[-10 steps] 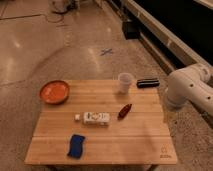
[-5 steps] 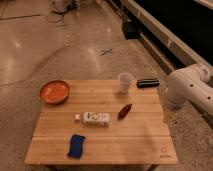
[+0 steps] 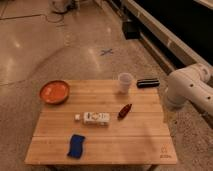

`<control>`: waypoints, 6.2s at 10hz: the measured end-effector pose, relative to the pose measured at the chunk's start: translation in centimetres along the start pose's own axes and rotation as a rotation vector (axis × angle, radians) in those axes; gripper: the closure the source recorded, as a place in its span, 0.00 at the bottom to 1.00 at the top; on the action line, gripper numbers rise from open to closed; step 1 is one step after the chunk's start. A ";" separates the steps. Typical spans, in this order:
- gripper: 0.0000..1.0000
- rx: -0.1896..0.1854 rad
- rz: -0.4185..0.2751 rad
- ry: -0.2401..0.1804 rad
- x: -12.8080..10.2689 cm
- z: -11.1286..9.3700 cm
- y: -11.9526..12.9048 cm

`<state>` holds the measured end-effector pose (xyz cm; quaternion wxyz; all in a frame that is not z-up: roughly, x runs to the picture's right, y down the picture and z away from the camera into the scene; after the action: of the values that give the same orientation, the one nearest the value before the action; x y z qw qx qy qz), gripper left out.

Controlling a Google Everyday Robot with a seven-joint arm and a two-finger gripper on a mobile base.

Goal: Stand the bottle upright

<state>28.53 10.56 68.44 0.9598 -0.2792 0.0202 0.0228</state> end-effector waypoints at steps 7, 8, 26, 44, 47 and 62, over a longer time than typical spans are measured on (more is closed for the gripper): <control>0.35 0.000 0.000 0.000 0.0 0.0 0.0; 0.35 0.000 0.000 0.000 0.0 0.0 0.0; 0.35 0.016 -0.287 0.239 -16.7 7.7 -2.2; 0.35 -0.092 -0.402 0.242 -34.3 13.8 -2.4; 0.35 -0.095 -0.357 0.266 -35.1 15.0 -3.2; 0.68 -0.082 -0.205 0.344 -36.6 17.2 -3.1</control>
<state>-7.42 15.97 86.47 0.9273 -0.3184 0.1544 -0.1222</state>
